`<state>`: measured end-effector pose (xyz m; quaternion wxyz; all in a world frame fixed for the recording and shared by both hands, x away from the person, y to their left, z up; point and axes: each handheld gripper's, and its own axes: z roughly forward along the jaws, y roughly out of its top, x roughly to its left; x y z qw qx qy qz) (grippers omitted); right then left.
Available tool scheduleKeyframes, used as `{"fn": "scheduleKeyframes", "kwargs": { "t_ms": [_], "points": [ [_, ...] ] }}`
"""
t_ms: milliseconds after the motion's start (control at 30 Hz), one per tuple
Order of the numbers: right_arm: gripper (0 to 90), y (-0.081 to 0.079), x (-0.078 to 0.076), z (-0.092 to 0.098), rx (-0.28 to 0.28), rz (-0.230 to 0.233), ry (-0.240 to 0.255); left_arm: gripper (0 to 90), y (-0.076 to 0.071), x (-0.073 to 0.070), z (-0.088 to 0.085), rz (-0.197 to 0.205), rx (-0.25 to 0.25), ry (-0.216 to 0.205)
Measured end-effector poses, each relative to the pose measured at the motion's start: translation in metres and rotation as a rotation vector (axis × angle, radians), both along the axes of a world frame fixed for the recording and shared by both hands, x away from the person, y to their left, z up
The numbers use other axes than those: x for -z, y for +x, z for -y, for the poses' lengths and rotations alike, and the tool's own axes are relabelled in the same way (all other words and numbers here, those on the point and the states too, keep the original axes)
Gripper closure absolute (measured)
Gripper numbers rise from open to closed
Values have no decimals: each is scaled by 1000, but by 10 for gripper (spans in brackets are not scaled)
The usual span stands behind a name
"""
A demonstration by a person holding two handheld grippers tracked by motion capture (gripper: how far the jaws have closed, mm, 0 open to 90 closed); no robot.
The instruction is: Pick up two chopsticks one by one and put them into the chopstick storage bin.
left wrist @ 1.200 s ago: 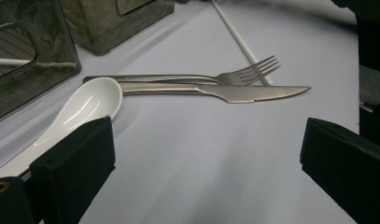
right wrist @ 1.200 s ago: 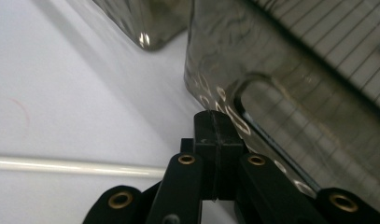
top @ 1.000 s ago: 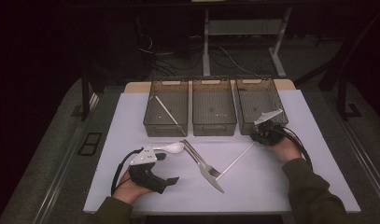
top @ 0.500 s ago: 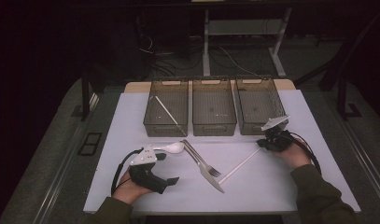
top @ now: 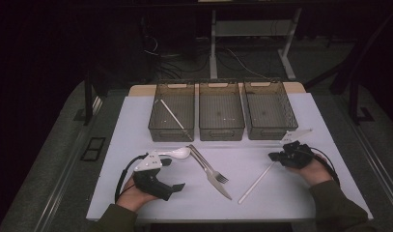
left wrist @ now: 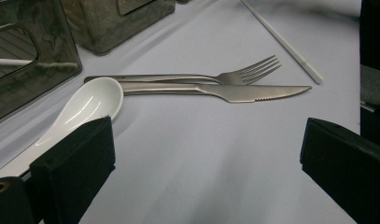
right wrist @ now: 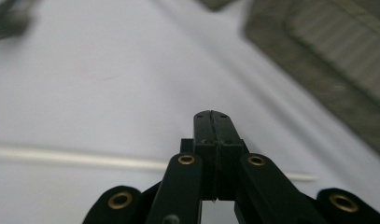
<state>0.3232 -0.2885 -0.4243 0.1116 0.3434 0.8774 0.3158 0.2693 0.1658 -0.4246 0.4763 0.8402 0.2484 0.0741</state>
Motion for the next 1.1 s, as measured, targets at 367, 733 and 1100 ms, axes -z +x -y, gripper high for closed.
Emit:
{"fn": "scheduleKeyframes", "kwargs": {
  "t_ms": [367, 733, 1100],
  "points": [
    [773, -50, 4, -40, -311, -29, 64, 25, -1, -1, 0, 3, -6, -5],
    [673, -56, 11, -78, -572, -14, 21, 25, 0, 0, 0, 6, -1, 1],
    [673, -59, 16, -91, -641, -13, -16, 25, 0, 0, 0, 3, -2, 0]
  ]
}}
